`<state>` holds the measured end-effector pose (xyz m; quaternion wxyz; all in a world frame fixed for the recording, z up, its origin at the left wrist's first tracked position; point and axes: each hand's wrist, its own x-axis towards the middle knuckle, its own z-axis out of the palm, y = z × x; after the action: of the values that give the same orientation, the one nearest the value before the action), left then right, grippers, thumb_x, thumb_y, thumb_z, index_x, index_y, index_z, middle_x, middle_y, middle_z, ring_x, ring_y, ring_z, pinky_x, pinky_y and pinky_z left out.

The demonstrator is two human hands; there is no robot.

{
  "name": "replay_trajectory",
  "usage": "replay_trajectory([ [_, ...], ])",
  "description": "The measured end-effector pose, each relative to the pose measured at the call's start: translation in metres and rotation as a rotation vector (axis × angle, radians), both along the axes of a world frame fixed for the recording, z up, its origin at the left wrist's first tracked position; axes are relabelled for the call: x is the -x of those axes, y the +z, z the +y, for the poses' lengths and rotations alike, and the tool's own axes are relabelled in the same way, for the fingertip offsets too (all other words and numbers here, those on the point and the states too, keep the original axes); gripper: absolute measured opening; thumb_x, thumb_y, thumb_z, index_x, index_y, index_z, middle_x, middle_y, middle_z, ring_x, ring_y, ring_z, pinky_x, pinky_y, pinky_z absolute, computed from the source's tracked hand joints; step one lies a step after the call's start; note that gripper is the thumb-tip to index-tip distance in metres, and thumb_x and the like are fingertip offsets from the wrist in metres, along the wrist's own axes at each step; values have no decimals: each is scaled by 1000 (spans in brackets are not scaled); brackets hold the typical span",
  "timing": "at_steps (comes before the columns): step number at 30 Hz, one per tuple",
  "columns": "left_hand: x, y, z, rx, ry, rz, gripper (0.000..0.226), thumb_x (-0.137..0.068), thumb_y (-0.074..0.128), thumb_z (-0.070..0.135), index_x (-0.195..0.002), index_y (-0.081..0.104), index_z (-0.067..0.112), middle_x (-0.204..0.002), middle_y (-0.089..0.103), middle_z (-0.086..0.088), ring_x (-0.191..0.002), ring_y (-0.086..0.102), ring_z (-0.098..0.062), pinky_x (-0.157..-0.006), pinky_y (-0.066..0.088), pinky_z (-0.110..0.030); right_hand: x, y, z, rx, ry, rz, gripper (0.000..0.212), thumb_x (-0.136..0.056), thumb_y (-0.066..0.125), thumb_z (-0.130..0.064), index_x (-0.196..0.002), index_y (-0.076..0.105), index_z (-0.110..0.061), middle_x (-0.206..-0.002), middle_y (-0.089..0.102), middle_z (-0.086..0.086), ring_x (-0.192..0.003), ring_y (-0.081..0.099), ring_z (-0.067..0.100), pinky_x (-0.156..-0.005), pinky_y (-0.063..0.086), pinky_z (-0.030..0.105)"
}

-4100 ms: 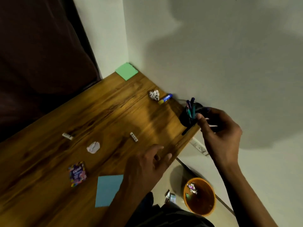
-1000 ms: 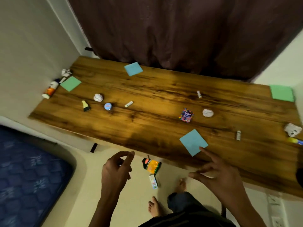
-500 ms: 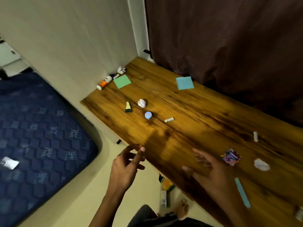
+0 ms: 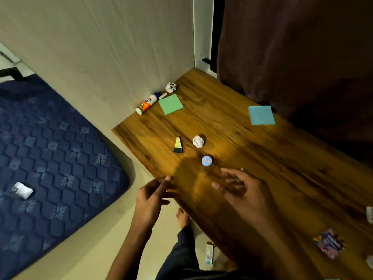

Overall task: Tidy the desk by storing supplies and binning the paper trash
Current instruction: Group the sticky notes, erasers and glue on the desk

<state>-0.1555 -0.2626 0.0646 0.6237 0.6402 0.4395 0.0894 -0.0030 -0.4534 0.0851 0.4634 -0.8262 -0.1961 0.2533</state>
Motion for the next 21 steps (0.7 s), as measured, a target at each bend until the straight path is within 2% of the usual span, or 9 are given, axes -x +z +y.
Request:
replay_trajectory([
  [5, -60, -30, 89, 215, 82, -47, 35, -105, 52, 36, -115, 74, 11, -109, 78, -9, -100, 76, -28, -90, 57, -45, -53, -5, 78, 77, -55, 39, 42, -80, 79, -47, -118, 68, -35, -108, 69, -18, -102, 64, -3, -83, 56, 21],
  [7, -91, -46, 125, 243, 139, -60, 33, -105, 53, 34, -117, 74, 11, -112, 78, -7, -103, 75, -25, -93, 56, -43, -76, -11, 112, 104, -73, 33, 38, -81, 78, -48, -116, 67, -38, -104, 68, -21, -97, 64, -7, -74, 54, 16],
  [9, -122, -61, 158, 240, 188, -72, 32, -105, 54, 32, -123, 71, 12, -117, 77, -4, -108, 73, -21, -95, 56, -41, -102, -26, 149, 169, -67, 21, 41, -82, 76, -51, -120, 66, -37, -106, 66, -20, -94, 62, -4, -70, 52, 18],
  [12, -160, -81, 189, 269, 266, -62, 44, -103, 56, 38, -143, 57, 18, -135, 67, -6, -120, 66, -22, -94, 56, -35, -134, -54, 203, 232, -99, 52, 43, -81, 78, -51, -119, 66, -35, -115, 68, -9, -105, 64, 9, -83, 60, 37],
  [14, -184, -88, 204, 288, 301, -44, 57, -100, 59, 47, -151, 46, 26, -146, 57, -5, -128, 59, -23, -93, 54, -34, -154, -69, 240, 225, -115, 56, 41, -82, 80, -43, -119, 68, -31, -121, 68, -4, -112, 64, 15, -92, 58, 43],
  [15, -197, -92, 210, 300, 309, -34, 62, -98, 60, 49, -154, 42, 29, -150, 53, -3, -130, 57, -23, -91, 53, -32, -164, -76, 259, 223, -119, 36, 40, -83, 80, -36, -120, 69, -26, -123, 67, 0, -115, 63, 18, -95, 56, 41],
  [17, -220, -94, 219, 334, 342, -52, 64, -99, 60, 47, -156, 38, 28, -153, 50, 0, -133, 54, -23, -92, 53, -34, -182, -83, 293, 215, -104, -30, 43, -85, 80, -24, -125, 68, -16, -126, 66, 5, -119, 62, 20, -94, 50, 28],
  [19, -239, -98, 227, 336, 382, -73, 67, -99, 61, 47, -157, 37, 24, -152, 51, 0, -132, 55, -22, -106, 50, -42, -198, -88, 322, 221, -79, -52, 48, -85, 79, -14, -130, 64, -9, -132, 63, 10, -125, 58, 25, -92, 40, 19],
  [21, -250, -102, 234, 307, 390, -36, 79, -87, 64, 62, -156, 40, 29, -152, 53, 3, -132, 56, -22, -113, 45, -49, -210, -94, 345, 250, -38, -37, 58, -86, 77, -10, -140, 54, -5, -143, 54, 14, -135, 48, 27, -96, 33, 15],
])
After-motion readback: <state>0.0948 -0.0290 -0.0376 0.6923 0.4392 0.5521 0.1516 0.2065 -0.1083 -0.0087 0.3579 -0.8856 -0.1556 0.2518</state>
